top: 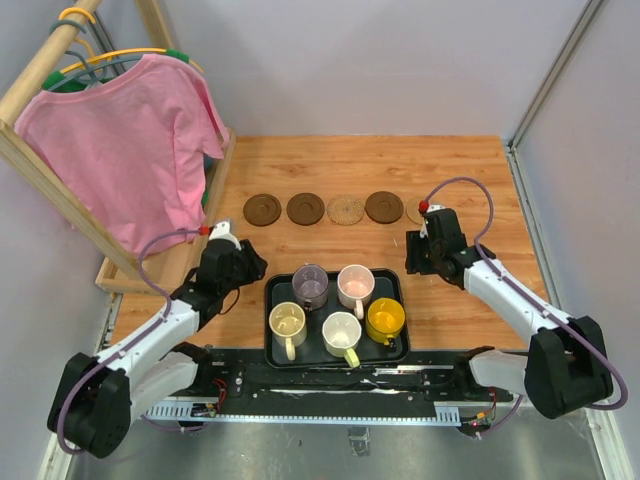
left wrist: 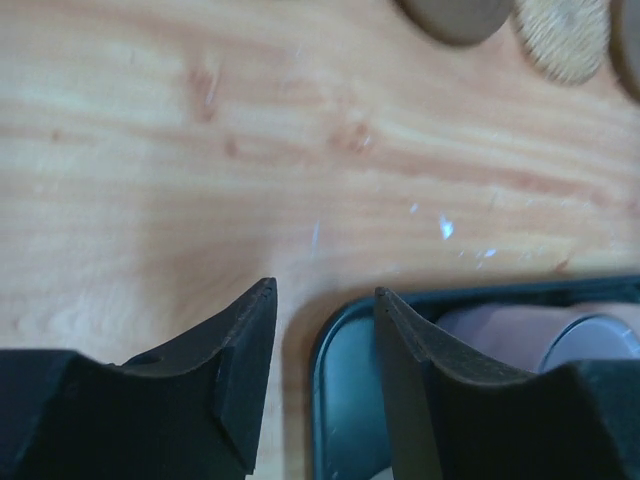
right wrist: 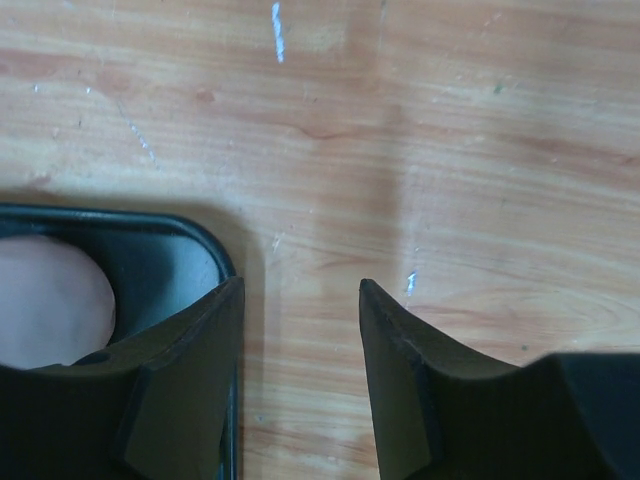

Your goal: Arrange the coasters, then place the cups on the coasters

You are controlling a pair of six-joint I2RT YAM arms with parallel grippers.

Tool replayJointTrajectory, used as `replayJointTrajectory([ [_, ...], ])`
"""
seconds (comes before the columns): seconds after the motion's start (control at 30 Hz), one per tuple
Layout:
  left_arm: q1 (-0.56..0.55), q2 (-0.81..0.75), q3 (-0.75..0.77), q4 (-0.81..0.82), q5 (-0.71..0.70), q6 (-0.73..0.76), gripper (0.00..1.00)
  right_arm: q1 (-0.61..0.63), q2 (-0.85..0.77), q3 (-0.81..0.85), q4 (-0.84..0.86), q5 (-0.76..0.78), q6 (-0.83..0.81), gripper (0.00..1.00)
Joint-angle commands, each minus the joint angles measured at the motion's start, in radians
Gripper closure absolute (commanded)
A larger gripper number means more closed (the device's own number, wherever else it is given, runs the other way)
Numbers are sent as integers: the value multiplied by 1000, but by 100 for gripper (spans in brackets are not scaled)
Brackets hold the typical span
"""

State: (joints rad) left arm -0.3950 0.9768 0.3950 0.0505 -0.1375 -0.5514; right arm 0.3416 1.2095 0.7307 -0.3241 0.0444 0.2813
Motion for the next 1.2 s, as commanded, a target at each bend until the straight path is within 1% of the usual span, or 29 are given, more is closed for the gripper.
replayJointTrajectory([
  [0.0, -4, -94, -67, -147, 51, -52, 52, -9, -19, -36, 8, -98, 0, 49],
  [0.13, -4, -154, -102, -161, 125, -74, 52, -9, 18, -60, 51, -194, 2, 52],
  [0.27, -6, -165, -119, -137, 174, -93, 51, -4, 55, -74, 110, -263, 8, 53],
  [0.53, -7, -162, -146, -86, 200, -110, 48, 14, 126, -65, 143, -289, -3, 56],
  [0.7, -8, -116, -167, -75, 203, -114, 48, 21, 152, -68, 153, -279, -2, 57],
  [1.03, -18, -9, -170, -45, 182, -114, 56, 40, 196, -67, 163, -272, 5, 60],
  [1.17, -21, 22, -174, -17, 176, -118, 64, 52, 211, -67, 165, -266, 8, 63],
])
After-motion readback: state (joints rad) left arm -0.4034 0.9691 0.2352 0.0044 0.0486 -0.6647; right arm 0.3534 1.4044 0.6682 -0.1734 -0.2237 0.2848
